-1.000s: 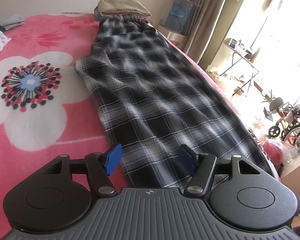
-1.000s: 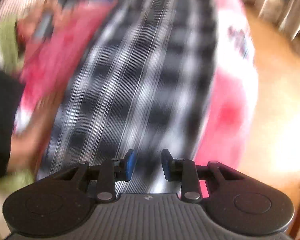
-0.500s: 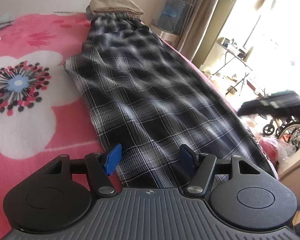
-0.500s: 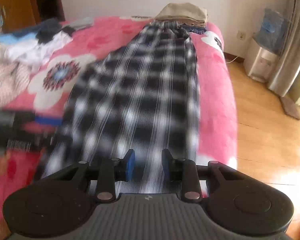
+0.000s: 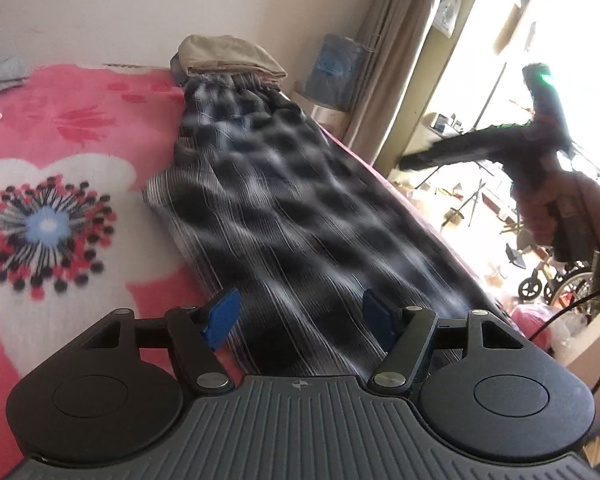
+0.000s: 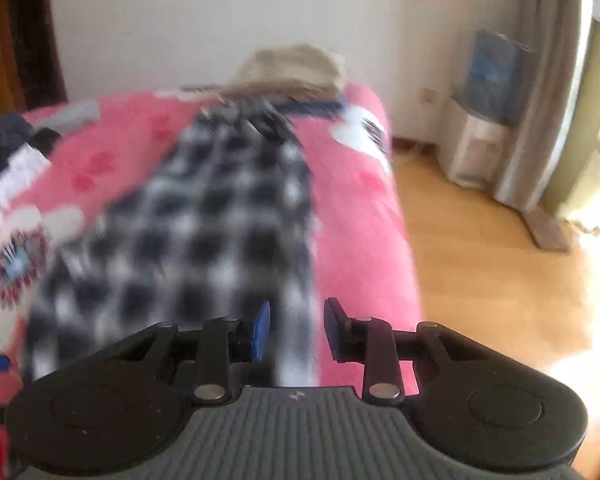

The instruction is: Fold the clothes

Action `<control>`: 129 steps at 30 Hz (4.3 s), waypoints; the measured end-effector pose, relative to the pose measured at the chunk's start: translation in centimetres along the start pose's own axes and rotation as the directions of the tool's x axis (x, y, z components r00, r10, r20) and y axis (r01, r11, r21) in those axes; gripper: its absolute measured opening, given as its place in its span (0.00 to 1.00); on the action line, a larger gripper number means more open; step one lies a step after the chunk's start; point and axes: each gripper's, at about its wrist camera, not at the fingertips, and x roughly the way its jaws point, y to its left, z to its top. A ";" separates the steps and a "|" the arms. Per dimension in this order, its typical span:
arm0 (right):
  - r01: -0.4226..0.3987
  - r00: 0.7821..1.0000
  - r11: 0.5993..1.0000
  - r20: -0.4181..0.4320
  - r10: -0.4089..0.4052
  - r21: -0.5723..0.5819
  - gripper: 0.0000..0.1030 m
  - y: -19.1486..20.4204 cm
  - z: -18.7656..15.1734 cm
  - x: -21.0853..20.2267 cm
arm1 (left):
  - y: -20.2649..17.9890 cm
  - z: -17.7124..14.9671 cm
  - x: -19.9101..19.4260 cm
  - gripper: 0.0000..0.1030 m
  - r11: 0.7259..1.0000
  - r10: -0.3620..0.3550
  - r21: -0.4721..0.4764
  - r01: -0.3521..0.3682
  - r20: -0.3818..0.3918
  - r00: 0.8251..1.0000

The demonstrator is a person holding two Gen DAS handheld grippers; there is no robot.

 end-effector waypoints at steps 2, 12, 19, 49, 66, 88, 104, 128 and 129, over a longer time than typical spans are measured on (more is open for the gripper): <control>-0.037 0.999 0.999 0.003 0.037 -0.002 0.31 1.2 1.5 2.1 | 0.2 0.5 0.9 0.67 1.000 0.002 -0.003 -0.002 0.000 1.000; 0.021 0.999 0.989 -0.048 -0.014 0.150 0.31 -1.2 5.2 11.4 | 2.2 0.8 2.9 0.67 0.998 -0.013 -0.059 0.017 0.056 0.998; -0.122 0.992 0.942 0.062 0.108 0.312 0.61 -4.8 10.2 12.1 | 5.4 0.3 3.4 0.72 0.976 -0.070 -0.195 0.095 0.130 0.989; -0.358 0.916 0.852 -0.035 0.400 0.383 0.59 -6.1 17.0 27.6 | 8.1 -1.8 3.4 0.76 0.945 -0.163 -0.239 0.223 0.249 0.955; -0.463 0.886 0.870 0.125 0.447 0.168 0.23 -3.3 18.1 18.0 | 7.5 -1.4 3.7 0.76 0.961 -0.129 -0.212 0.176 0.221 0.967; -0.577 0.777 0.725 0.020 0.629 -0.376 0.23 3.3 -0.1 -14.9 | 3.5 0.0 -8.4 0.76 0.950 0.129 -0.306 -0.068 0.184 0.974; -0.438 0.894 0.898 -0.091 0.440 0.036 0.50 0.8 -18.5 -22.2 | -4.1 -3.0 -5.9 0.76 0.975 -0.032 -0.222 0.029 -0.010 0.999; -0.286 0.857 0.454 0.013 0.516 0.844 0.16 -1.9 -20.9 -11.4 | -1.4 -4.4 -1.8 0.63 0.878 -0.296 -0.457 0.138 -0.294 0.909; -0.288 0.856 0.451 0.017 0.516 0.845 0.15 -2.0 -20.9 -11.6 | -1.1 -4.6 -1.7 0.63 0.868 -0.307 -0.476 0.140 -0.295 0.905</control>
